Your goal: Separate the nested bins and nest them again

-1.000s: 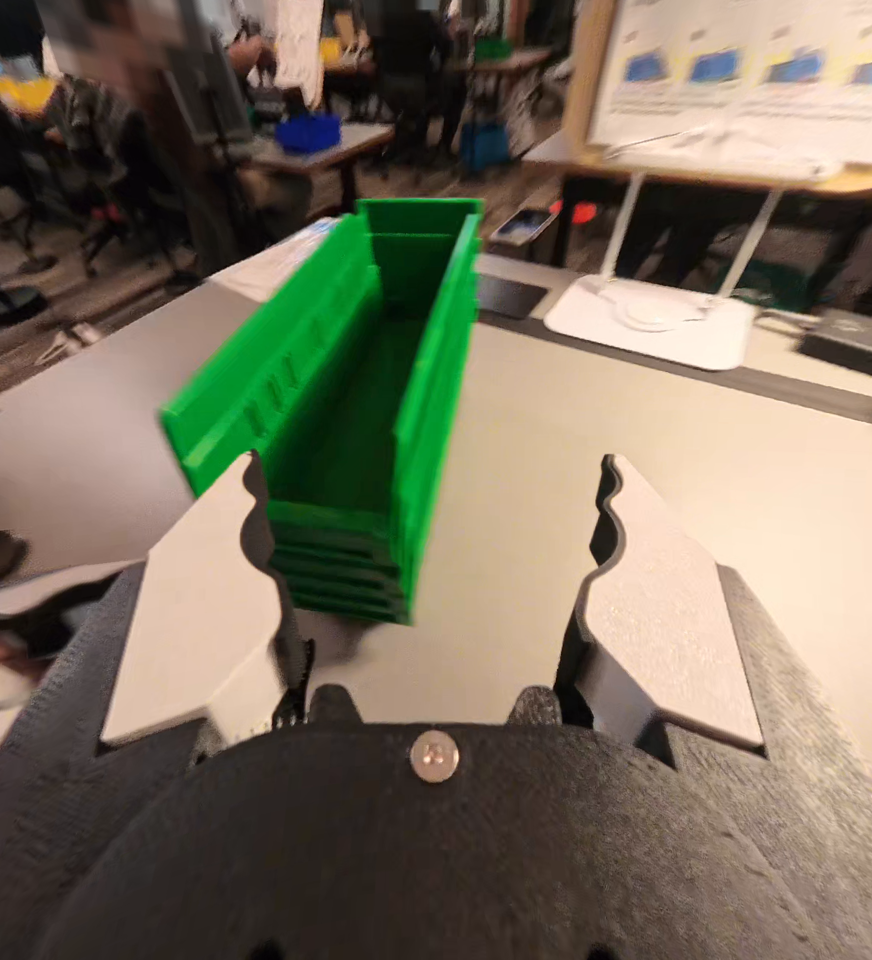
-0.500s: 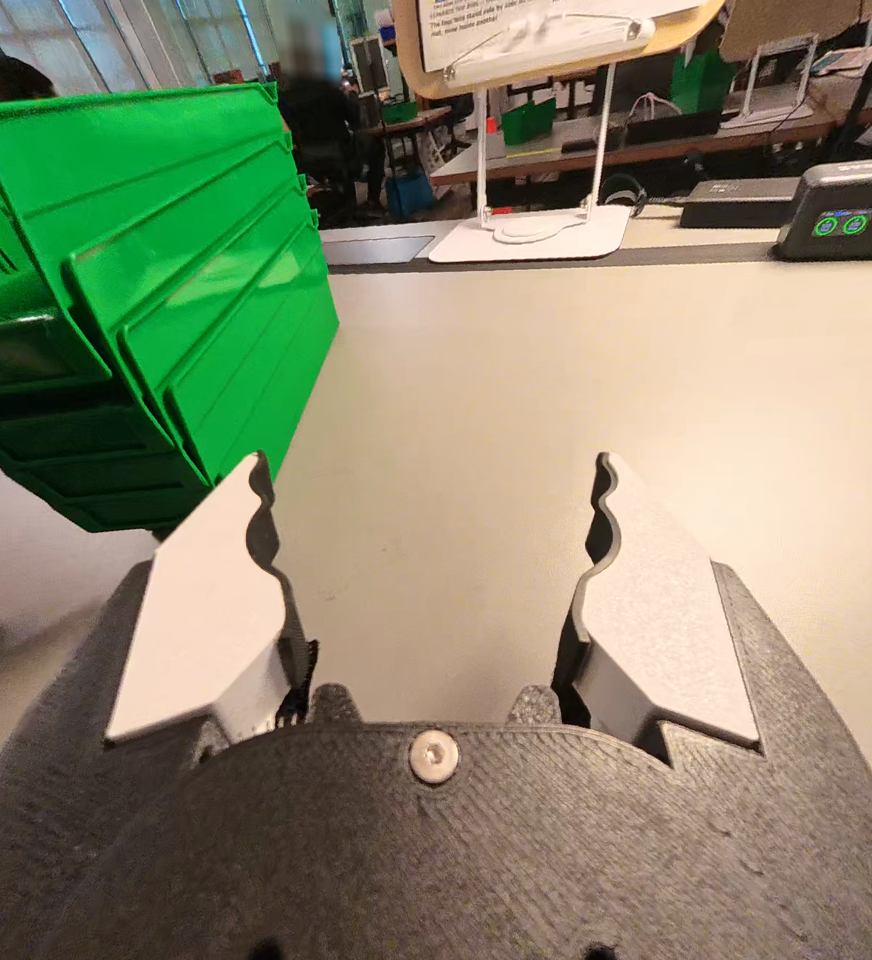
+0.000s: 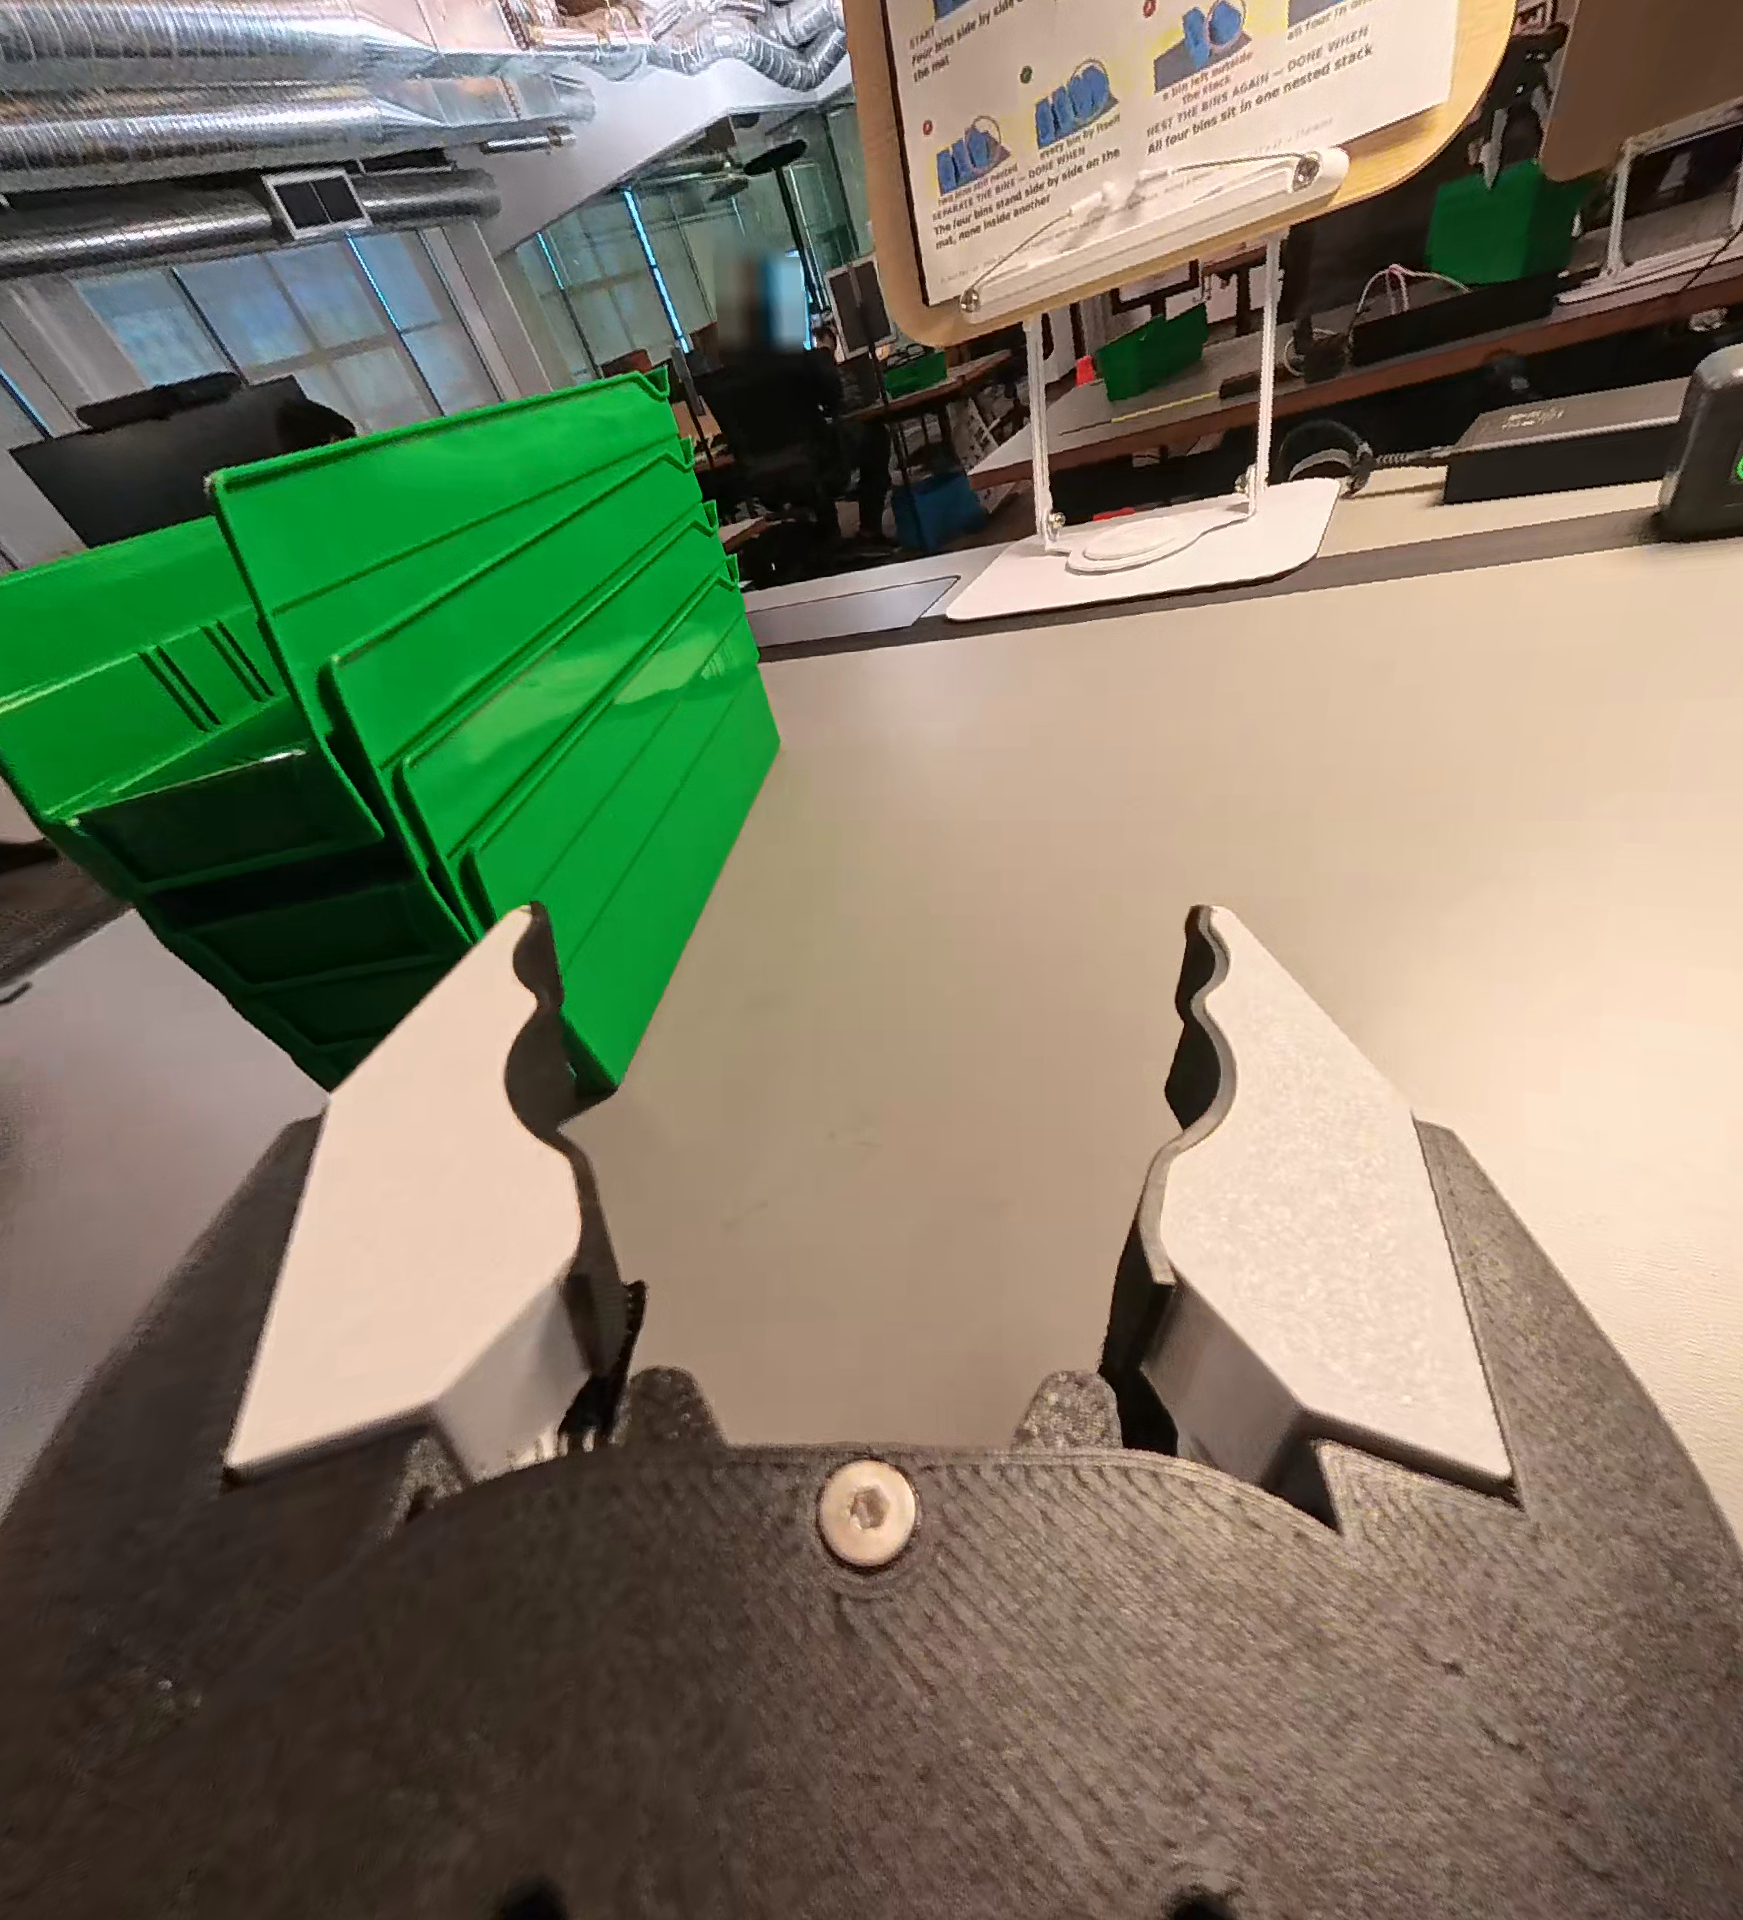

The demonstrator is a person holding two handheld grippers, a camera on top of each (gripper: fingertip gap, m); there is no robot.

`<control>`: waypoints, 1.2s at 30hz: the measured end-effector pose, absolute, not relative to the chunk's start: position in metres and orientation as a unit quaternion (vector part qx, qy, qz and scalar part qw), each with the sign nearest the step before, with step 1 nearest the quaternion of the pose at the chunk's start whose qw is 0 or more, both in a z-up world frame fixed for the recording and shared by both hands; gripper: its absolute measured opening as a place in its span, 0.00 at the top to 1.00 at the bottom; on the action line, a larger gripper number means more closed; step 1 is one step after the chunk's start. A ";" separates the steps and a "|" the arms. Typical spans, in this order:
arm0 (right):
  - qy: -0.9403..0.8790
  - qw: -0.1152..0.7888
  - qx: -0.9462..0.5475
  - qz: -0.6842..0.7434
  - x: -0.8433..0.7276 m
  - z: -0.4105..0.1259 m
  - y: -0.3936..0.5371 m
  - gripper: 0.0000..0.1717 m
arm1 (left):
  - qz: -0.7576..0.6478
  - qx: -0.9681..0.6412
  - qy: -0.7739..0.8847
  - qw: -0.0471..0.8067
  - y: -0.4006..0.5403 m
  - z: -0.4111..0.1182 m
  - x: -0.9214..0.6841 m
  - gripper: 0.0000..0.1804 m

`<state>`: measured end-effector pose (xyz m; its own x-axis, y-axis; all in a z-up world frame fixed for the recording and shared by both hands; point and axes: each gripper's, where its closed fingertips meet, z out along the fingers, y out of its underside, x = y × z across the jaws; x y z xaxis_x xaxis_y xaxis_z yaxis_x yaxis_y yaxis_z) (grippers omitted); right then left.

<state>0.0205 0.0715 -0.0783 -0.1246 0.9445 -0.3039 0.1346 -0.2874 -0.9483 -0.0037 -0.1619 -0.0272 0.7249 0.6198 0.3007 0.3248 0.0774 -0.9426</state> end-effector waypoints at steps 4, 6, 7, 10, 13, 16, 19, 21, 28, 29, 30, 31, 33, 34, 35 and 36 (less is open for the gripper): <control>-0.476 0.352 -0.556 0.583 0.022 -0.076 0.072 0.32 | 0.153 -0.682 -0.338 0.631 -0.152 0.011 -0.010 0.41; -0.474 0.349 -0.556 0.587 0.023 -0.076 0.072 0.32 | 0.182 -0.690 -0.336 0.614 -0.149 0.024 -0.018 0.41; -0.473 0.348 -0.555 0.589 0.023 -0.075 0.072 0.33 | 0.200 -0.696 -0.335 0.603 -0.147 0.028 -0.023 0.41; -0.469 0.345 -0.552 0.597 0.025 -0.074 0.072 0.33 | 0.256 -0.725 -0.338 0.543 -0.148 0.020 -0.045 0.43; -0.463 0.341 -0.547 0.607 0.027 -0.072 0.072 0.33 | 0.282 -0.758 -0.347 0.474 -0.155 -0.006 -0.066 0.46; -0.460 0.335 -0.541 0.620 0.030 -0.069 0.071 0.33 | 0.269 -0.767 -0.348 0.468 -0.160 -0.016 -0.075 0.41; -0.460 0.331 -0.535 0.627 0.031 -0.068 0.069 0.33 | 0.296 -0.764 -0.361 0.446 -0.183 -0.015 -0.089 0.44; -0.461 0.329 -0.534 0.628 0.031 -0.068 0.068 0.33 | 0.316 -0.762 -0.372 0.426 -0.199 -0.009 -0.095 0.47; -0.464 0.320 -0.536 0.629 0.030 -0.070 0.067 0.33 | 0.313 -0.760 -0.377 0.427 -0.182 0.046 -0.096 0.39; -0.462 0.321 -0.535 0.631 0.031 -0.069 0.067 0.33 | 0.309 -0.769 -0.376 0.414 -0.174 0.048 -0.099 0.37; -0.459 0.320 -0.534 0.633 0.031 -0.068 0.068 0.33 | 0.301 -0.780 -0.376 0.400 -0.164 0.049 -0.103 0.35; -0.457 0.320 -0.534 0.636 0.032 -0.068 0.068 0.33 | 0.289 -0.790 -0.378 0.386 -0.155 0.048 -0.108 0.33; -0.451 0.318 -0.534 0.641 0.033 -0.067 0.069 0.33 | 0.253 -0.810 -0.388 0.360 -0.136 0.041 -0.119 0.29; -0.449 0.315 -0.534 0.643 0.033 -0.067 0.070 0.33 | 0.233 -0.816 -0.396 0.350 -0.128 0.038 -0.124 0.28; -0.447 0.314 -0.534 0.645 0.033 -0.067 0.070 0.33 | 0.217 -0.819 -0.405 0.343 -0.122 0.035 -0.130 0.27; -0.445 0.313 -0.534 0.647 0.033 -0.067 0.070 0.33 | 0.205 -0.821 -0.413 0.336 -0.117 0.033 -0.137 0.26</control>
